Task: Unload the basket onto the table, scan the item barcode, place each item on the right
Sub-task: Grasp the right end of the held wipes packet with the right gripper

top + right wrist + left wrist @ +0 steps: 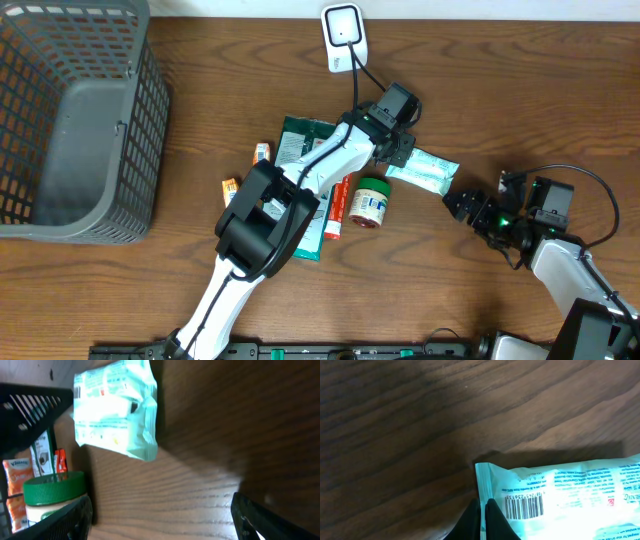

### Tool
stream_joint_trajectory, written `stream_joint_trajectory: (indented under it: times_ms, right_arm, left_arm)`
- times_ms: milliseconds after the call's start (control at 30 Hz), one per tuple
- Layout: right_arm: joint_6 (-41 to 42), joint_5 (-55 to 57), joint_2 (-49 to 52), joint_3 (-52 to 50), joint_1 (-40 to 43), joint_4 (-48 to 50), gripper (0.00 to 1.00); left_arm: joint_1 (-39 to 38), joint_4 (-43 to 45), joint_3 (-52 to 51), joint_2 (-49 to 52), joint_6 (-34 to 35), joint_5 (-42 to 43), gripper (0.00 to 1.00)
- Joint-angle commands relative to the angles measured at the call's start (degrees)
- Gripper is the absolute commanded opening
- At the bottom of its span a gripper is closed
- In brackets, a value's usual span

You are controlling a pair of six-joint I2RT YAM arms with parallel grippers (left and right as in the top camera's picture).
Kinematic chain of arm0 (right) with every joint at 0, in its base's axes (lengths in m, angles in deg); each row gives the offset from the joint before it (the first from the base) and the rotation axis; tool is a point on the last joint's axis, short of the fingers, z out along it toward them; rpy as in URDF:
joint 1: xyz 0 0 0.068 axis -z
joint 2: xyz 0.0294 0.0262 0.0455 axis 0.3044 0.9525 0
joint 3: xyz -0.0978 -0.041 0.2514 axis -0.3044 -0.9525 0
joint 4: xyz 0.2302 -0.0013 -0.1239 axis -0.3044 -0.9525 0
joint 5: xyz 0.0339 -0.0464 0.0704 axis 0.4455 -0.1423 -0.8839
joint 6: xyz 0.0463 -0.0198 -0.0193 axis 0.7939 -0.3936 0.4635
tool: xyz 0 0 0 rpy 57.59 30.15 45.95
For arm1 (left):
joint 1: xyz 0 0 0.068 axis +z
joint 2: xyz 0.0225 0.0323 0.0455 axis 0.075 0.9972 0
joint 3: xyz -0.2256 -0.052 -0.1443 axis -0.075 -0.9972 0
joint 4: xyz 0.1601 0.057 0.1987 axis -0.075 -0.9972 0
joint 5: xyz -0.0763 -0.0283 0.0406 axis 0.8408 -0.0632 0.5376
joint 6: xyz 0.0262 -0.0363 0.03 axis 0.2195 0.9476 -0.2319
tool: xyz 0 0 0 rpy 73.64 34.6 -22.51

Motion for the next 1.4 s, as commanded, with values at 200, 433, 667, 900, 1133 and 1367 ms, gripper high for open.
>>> stream_joint_trajectory:
  times_ms: [200,433,667,900,1133,1367]
  right_arm:
    - [2.1,0.3,-0.2,-4.3,-1.1,7.6,0.84]
    - [2.5,1.0,-0.2,-5.2,-1.2,10.4,0.83]
    - [2.4,2.7,-0.2,-5.2,-2.3,11.0,0.81]
    - [3.7,5.6,-0.2,-5.2,-6.3,14.4,0.81]
    - [4.1,9.9,2.6,-5.2,-7.3,16.9,0.82]
    - [4.2,6.9,9.8,-5.2,-7.4,27.0,0.82]
  left_arm:
    - [-1.1,0.4,-0.8,0.1,-0.1,-0.5,0.08]
    - [-2.4,0.5,-0.9,0.1,-0.1,-0.5,0.07]
    - [-3.3,-1.2,-1.0,0.1,-0.1,-0.5,0.07]
    - [-3.3,-2.5,-1.0,0.1,-0.1,-0.5,0.07]
    - [-3.3,-2.6,-1.0,0.1,-0.2,-0.6,0.07]
    - [-2.9,3.4,-0.9,-0.7,-2.0,-0.8,0.08]
